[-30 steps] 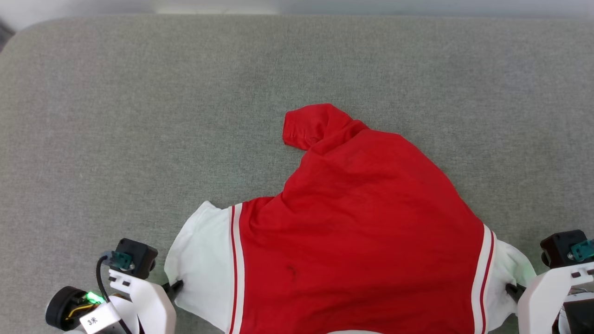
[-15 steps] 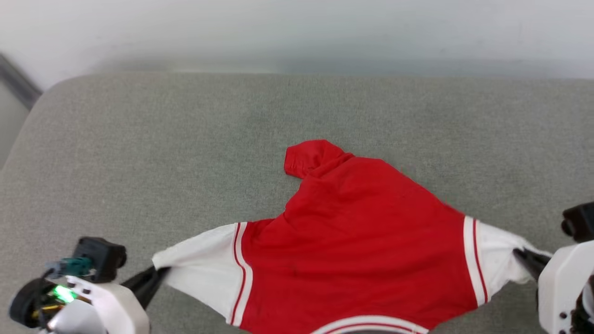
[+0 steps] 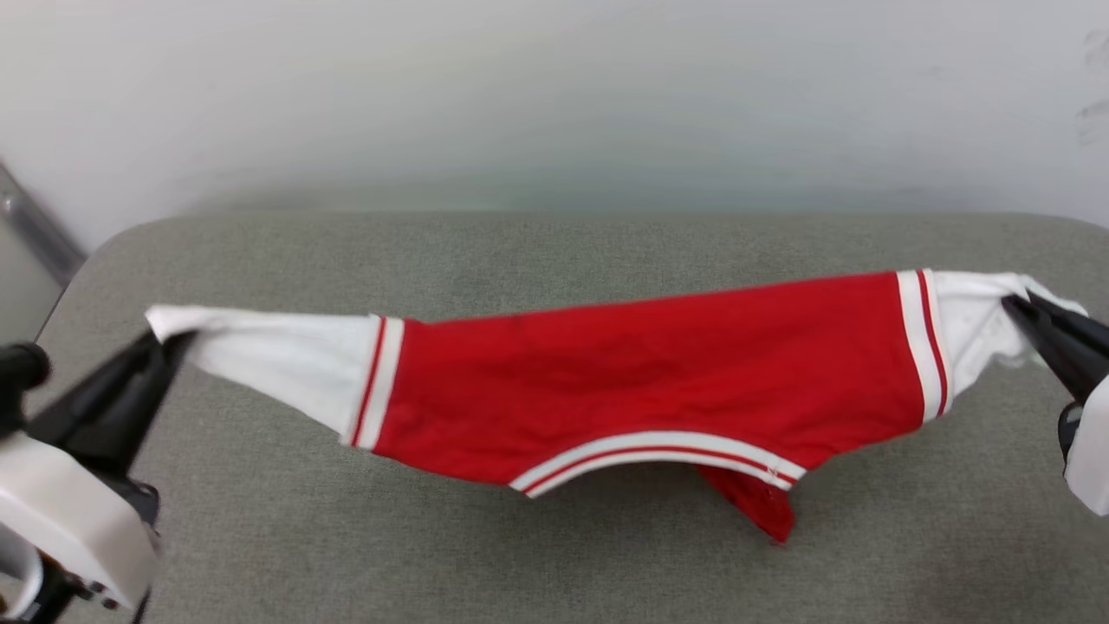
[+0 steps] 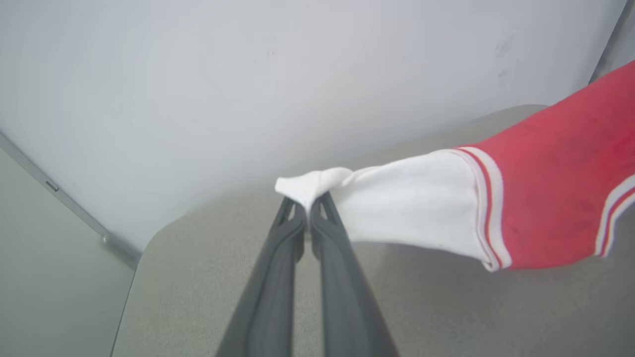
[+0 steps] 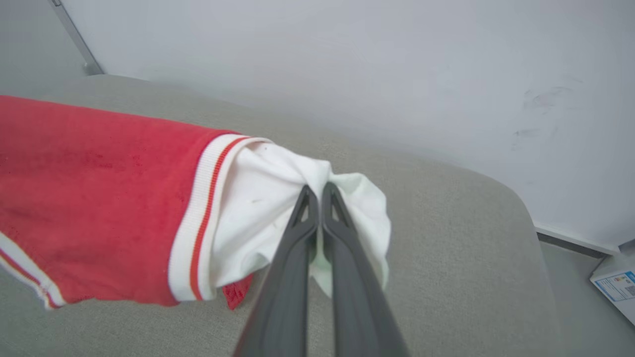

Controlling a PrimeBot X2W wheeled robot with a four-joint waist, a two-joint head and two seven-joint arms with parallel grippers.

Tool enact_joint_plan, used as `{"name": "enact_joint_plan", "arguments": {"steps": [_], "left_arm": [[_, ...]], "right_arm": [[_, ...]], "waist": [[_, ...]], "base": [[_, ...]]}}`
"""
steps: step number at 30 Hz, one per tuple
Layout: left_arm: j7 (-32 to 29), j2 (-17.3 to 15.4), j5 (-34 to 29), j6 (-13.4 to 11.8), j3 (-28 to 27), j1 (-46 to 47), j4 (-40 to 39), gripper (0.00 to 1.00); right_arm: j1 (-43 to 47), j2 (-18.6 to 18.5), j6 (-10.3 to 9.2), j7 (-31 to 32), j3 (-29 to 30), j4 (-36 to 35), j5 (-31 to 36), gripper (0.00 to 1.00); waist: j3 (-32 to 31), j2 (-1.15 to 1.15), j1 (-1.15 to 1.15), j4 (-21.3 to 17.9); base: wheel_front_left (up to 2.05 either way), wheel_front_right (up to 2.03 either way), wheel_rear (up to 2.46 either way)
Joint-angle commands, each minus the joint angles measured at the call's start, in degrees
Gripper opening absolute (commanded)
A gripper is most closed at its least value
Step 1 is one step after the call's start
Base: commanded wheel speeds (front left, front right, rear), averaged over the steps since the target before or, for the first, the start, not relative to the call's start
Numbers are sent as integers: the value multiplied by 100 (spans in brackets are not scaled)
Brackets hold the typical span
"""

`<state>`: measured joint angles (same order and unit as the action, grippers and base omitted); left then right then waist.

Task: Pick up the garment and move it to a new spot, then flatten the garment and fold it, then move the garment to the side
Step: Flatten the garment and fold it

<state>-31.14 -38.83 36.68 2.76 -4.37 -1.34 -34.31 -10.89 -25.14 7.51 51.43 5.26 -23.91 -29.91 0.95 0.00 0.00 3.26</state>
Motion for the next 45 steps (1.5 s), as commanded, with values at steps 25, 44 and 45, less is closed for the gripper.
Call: {"name": "enact_joint_plan", "arguments": {"steps": [25, 44, 45], "left_arm": [[659, -559, 207, -322, -771, 3542, 563, 0], [2183, -92, -580, 207, 895, 8975, 4264, 0], [2298, -44, -598, 234, 942, 9133, 4439, 0]], "right_arm": [[-3875, 200, -4, -684, -834, 604, 452, 0], [-8011, 340, -4, -2684, -1680, 3663, 1725, 0], [-8142, 376, -4, -2812, -1652, 3839, 1798, 0]], "waist": [[1288, 0, 0, -516], [3537, 0, 0, -232], [3603, 0, 0, -212]], "base": [[0, 0, 0], [0, 0, 0], [0, 0, 0]]}}
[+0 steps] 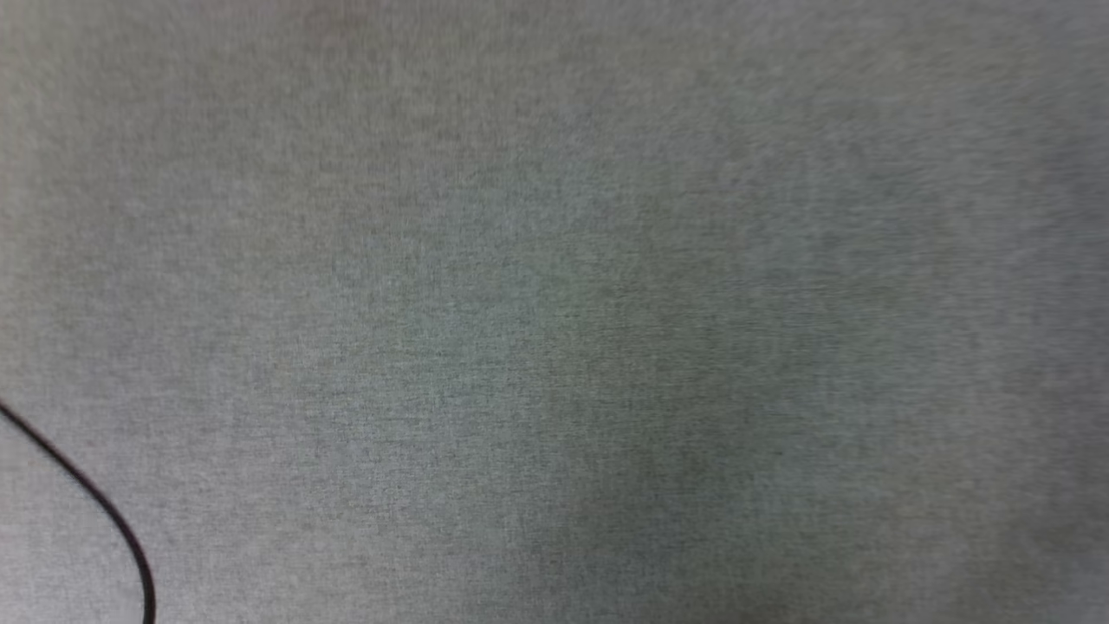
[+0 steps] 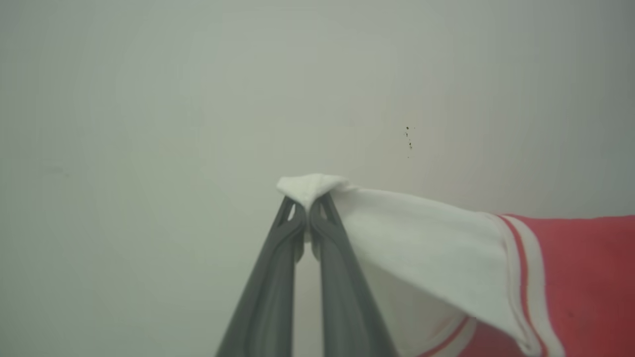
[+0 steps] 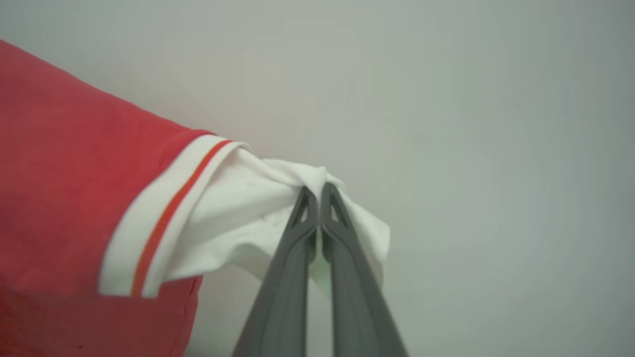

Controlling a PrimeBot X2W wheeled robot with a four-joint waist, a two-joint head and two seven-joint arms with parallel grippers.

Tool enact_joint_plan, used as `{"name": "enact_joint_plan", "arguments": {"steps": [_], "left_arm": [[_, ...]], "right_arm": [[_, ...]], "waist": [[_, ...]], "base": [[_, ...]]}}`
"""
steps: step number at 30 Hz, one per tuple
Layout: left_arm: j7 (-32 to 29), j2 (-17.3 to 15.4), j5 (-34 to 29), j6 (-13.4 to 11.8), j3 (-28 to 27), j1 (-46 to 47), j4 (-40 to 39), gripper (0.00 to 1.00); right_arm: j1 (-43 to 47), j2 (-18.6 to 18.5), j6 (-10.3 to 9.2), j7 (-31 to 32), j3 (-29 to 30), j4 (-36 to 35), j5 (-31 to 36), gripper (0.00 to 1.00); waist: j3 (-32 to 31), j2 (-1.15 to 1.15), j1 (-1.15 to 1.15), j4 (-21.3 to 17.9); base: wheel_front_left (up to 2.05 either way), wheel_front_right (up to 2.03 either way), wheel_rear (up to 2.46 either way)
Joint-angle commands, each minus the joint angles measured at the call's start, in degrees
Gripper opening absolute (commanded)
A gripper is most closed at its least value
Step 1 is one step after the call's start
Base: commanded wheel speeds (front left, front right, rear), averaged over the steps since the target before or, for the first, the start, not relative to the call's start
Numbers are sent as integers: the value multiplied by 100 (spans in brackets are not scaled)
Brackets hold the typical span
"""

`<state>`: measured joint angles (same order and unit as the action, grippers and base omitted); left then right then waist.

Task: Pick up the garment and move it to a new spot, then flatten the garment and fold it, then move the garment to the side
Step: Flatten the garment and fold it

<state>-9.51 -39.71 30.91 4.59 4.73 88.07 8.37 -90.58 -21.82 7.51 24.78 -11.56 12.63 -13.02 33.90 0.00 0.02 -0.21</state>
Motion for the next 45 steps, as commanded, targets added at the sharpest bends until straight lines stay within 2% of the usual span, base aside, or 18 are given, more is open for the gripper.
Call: {"name": "enact_joint_plan", "arguments": {"steps": [1, 5, 9, 12, 13, 18, 24, 32, 45], "left_arm": [[292, 105, -56, 63, 66, 312, 381, 0], [827, 351, -106, 135, 220, 452, 1045, 0], [1132, 519, -69, 181, 370, 279, 1355, 0], [1421, 714, -64, 233, 627, -104, 1605, 0], [1670, 845, -44, 246, 845, -557, 1781, 0], [1943, 947, 29, 270, 1104, -1556, 1967, 0], [2003, 838, 110, 269, 1322, -2945, 1956, 0], [1828, 579, 248, -84, 1402, -4872, 1333, 0], [838, -103, 770, -573, 1529, -7766, -175, 0]], "right_arm": [[-282, 107, -5, -307, 110, 386, 193, 0], [-446, 280, -4, -765, 190, 1059, 441, 0], [-338, 305, -5, -971, 104, 1412, 507, 0], [-36, 256, -4, -1022, -180, 1753, 484, 0], [240, 190, -5, -1091, -359, 1959, 381, 0], [1067, 143, -5, -1056, -428, 2210, 96, 0], [2324, 93, -4, -936, -408, 2324, -314, 0], [3810, -231, -6, -240, -599, 2055, -1107, 0], [6121, -760, -7, 821, -300, 932, -2084, 0]], "waist": [[357, 0, -2, 155], [516, 0, -2, 253], [574, 0, -2, 327], [544, 0, -2, 376], [414, 0, -2, 397], [49, 0, -2, 383], [-586, 0, -2, 324], [-1424, 0, -2, 290], [-2495, 0, -2, 271]], "base": [[0, 0, 0], [0, 0, 0], [0, 0, 0], [0, 0, 0], [0, 0, 0], [0, 0, 0], [0, 0, 0], [0, 0, 0], [0, 0, 0]]}}
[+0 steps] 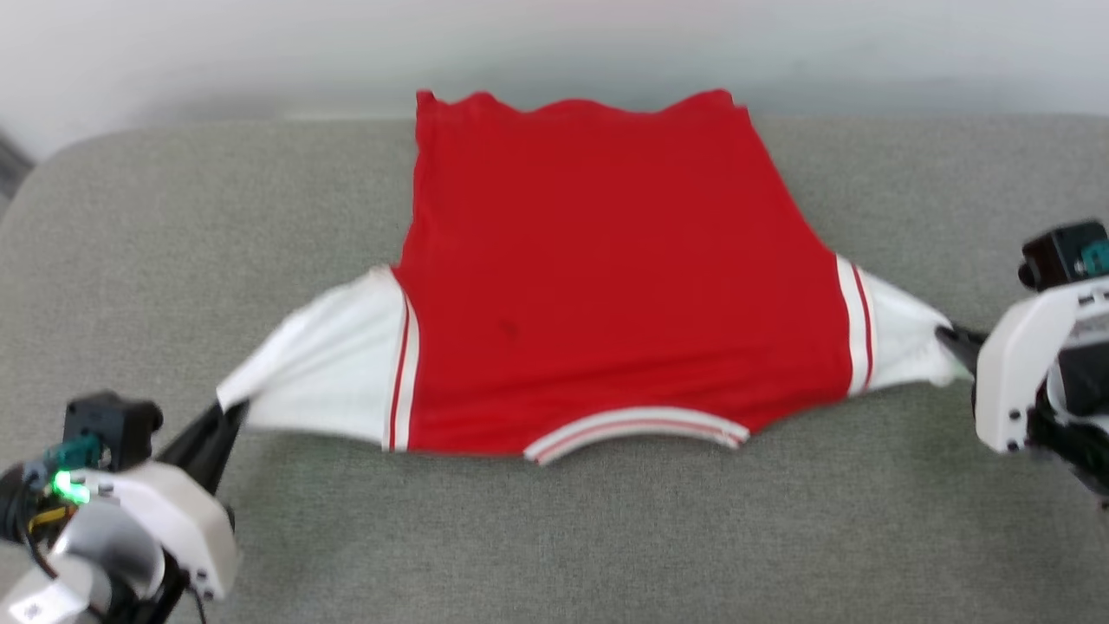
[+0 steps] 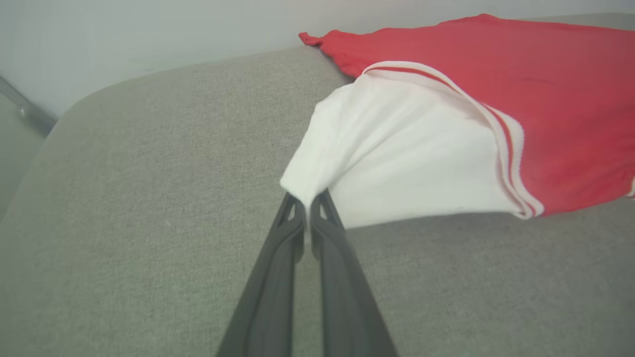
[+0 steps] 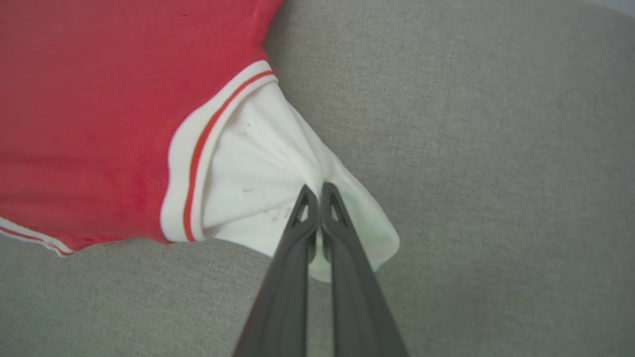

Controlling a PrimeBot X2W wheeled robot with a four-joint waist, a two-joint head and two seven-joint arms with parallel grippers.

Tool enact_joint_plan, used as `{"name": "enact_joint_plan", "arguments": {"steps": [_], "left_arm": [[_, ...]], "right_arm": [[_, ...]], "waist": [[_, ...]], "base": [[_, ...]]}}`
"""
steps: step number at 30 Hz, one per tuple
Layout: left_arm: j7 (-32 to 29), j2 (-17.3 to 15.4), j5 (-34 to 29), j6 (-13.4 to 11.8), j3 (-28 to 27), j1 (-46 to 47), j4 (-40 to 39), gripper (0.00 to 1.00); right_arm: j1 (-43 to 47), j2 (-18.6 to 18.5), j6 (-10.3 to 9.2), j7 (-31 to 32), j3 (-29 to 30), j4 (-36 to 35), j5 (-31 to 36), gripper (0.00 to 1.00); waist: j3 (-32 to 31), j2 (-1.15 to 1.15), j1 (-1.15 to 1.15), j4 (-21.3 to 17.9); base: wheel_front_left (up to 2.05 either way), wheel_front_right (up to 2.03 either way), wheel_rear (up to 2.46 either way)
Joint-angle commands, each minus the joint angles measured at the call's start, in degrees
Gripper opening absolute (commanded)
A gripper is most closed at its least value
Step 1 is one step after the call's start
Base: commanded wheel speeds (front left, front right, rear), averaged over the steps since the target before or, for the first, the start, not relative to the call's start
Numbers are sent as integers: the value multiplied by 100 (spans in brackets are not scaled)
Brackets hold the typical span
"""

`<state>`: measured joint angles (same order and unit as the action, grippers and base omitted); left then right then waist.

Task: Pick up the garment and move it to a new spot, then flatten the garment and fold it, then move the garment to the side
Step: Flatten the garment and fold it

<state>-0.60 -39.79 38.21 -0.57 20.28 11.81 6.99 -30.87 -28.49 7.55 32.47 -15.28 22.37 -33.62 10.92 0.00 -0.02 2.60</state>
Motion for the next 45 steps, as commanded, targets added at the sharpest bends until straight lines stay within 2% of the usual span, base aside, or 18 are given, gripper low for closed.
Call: {"name": "enact_joint_plan", "arguments": {"steps": [1, 11, 19, 26, 27, 28, 29, 32, 38, 40, 41, 45], "left_arm": [[-140, -161, 97, -91, -32, -332, -150, 0], [-708, -603, 449, -342, 46, -1803, -931, 0], [-850, -530, 508, -538, 227, -2295, -1325, 0], [-895, -404, 591, -576, 264, -2239, -1564, 0], [-907, -395, 597, -581, 272, -2227, -1616, 0], [-923, -386, 599, -595, 283, -2221, -1673, 0], [-926, -379, 587, -606, 302, -2226, -1739, 0], [-966, -294, 601, -669, 359, -2226, -2027, 0], [-1100, -322, 457, -791, 442, -2167, -2593, 0], [-1250, -388, 378, -807, 487, -2046, -2918, 0], [-1250, -388, 378, -807, 487, -2046, -2918, 0], [-1476, -448, 239, -780, 616, -1863, -3377, 0]], "right_arm": [[332, -118, -11, 123, 143, -152, -69, 0], [2054, 37, -12, 1121, 959, -1184, -225, 0], [3005, 354, -11, 1841, 1578, -1788, -25, 0], [3118, 412, -10, 2091, 1706, -2154, 97, 0], [3104, 392, -10, 2151, 1728, -2182, 120, 16], [3083, 340, -10, 2212, 1707, -2247, 147, 93], [3058, 327, -10, 2292, 1717, -2295, 128, 100], [2883, 366, -9, 2486, 1832, -2561, -78, 100], [2340, 433, -9, 2790, 2105, -3087, -243, 100], [1765, 481, -9, 3221, 2248, -3277, -242, 100], [1765, 481, -9, 3221, 2248, -3277, -242, 100], [794, 564, -8, 4086, 2487, -3214, 33, 100]], "waist": [[-252, 0, 2, -10], [-623, 0, 2, -30], [-685, 0, 2, -27], [-610, 0, 2, 15], [-579, 0, 2, 28], [-543, 0, 2, 44], [-498, 0, 2, 59], [-309, 0, 2, 159], [135, 0, 2, 399], [461, 0, 2, 610], [461, 0, 2, 610], [956, 0, 2, 971]], "base": [[0, 0, 0], [0, 0, 0], [0, 0, 0], [0, 0, 0], [0, 0, 0], [0, 0, 0], [0, 0, 0], [0, 0, 0], [0, 0, 0], [0, 0, 0], [0, 0, 0], [0, 0, 0]]}}
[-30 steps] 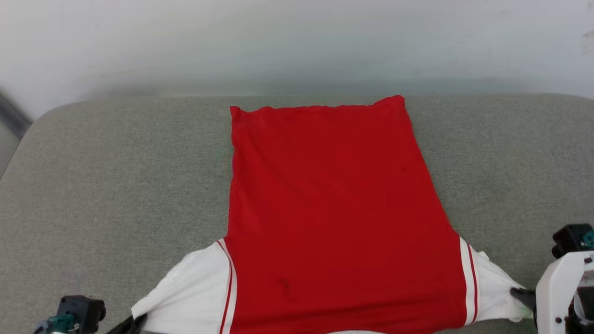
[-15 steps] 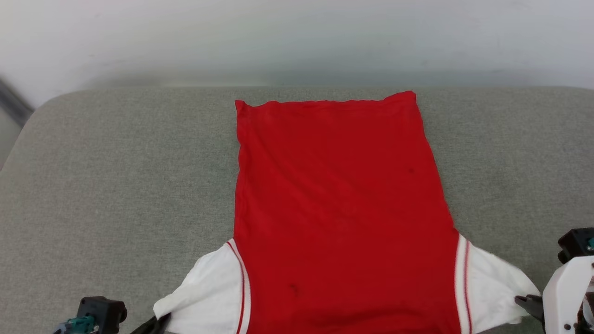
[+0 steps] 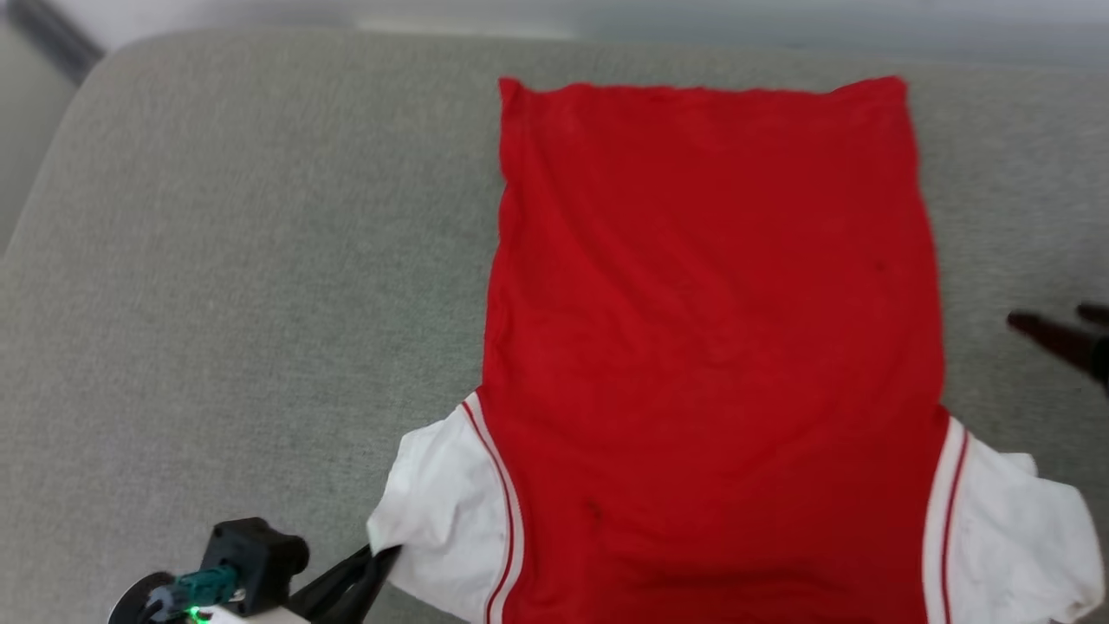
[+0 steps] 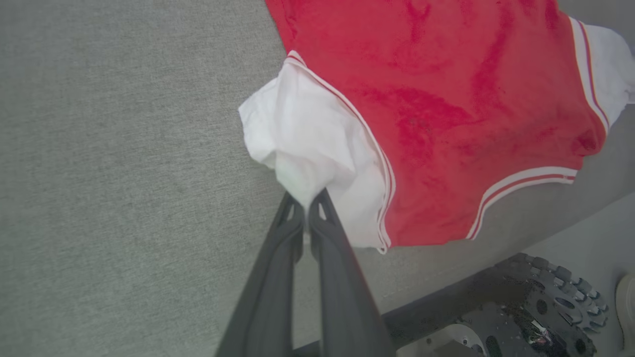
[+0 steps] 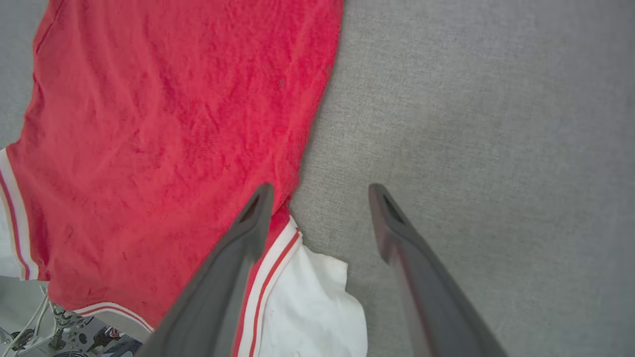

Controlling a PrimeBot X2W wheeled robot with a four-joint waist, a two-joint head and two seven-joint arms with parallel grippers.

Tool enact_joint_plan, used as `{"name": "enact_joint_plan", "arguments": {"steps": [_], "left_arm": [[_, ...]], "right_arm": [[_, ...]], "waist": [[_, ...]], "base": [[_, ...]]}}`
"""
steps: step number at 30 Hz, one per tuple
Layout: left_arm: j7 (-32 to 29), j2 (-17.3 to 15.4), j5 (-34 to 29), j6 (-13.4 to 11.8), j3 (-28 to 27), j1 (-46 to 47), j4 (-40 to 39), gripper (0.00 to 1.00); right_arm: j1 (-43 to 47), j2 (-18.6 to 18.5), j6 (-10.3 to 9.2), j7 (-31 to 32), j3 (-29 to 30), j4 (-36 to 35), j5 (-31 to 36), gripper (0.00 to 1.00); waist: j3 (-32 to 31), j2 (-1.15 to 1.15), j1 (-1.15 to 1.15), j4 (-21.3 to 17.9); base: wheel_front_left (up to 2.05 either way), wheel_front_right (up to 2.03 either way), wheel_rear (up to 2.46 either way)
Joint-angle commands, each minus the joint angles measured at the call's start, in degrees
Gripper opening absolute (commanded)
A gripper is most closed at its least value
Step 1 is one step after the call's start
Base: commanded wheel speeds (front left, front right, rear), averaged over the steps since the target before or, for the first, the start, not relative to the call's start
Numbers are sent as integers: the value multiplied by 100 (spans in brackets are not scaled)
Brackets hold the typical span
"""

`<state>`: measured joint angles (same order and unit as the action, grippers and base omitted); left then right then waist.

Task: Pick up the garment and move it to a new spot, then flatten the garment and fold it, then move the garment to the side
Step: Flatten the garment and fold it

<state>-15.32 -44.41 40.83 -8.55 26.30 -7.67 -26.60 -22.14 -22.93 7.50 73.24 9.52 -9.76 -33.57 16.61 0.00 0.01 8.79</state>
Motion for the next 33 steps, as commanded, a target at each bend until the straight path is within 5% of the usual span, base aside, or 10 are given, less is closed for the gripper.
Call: {"name": "enact_joint_plan", "arguments": {"steps": [1, 7, 14, 21, 30, 31, 32, 33], "left_arm": [[-46, 3, -73, 29, 42, 144, -116, 0], [-140, 87, -290, 164, 198, 554, -475, 0], [-151, 235, -446, 306, 394, 853, -617, 0], [-50, 458, -329, 514, 558, 1042, -571, 0], [127, 652, -278, 696, 644, 1207, -261, 0], [132, 660, -273, 705, 654, 1223, -234, 0], [143, 675, -253, 721, 661, 1241, -221, 0], [155, 685, -242, 738, 666, 1258, -200, 0]], "right_arm": [[-355, 3, -2, 248, -5, 18, 132, 100], [-1981, 57, -3, 1350, -38, 401, 722, 100], [-3272, 9, -3, 1639, 1, 1286, 1598, 100], [-3862, -348, -3, 1653, 87, 2022, 2471, 100], [-3850, -222, -3, 1668, 154, 2423, 2764, 100], [-3797, -196, -3, 1669, 155, 2495, 2778, 76], [-3757, -226, -2, 1670, 132, 2570, 2785, 28], [-3713, -267, -3, 1671, 100, 2625, 2784, 0]], "waist": [[511, 0, -1, 440], [1219, 0, -1, 956], [1712, 0, -1, 1457], [2025, 0, -1, 1796], [2210, 0, -1, 2014], [2210, 0, -1, 2020], [2210, 0, -1, 2027], [2206, 0, -1, 2032]], "base": [[0, 0, 0], [0, 0, 0], [0, 0, 0], [0, 0, 0], [0, 0, 0], [0, 0, 0], [0, 0, 0], [0, 0, 0]]}}
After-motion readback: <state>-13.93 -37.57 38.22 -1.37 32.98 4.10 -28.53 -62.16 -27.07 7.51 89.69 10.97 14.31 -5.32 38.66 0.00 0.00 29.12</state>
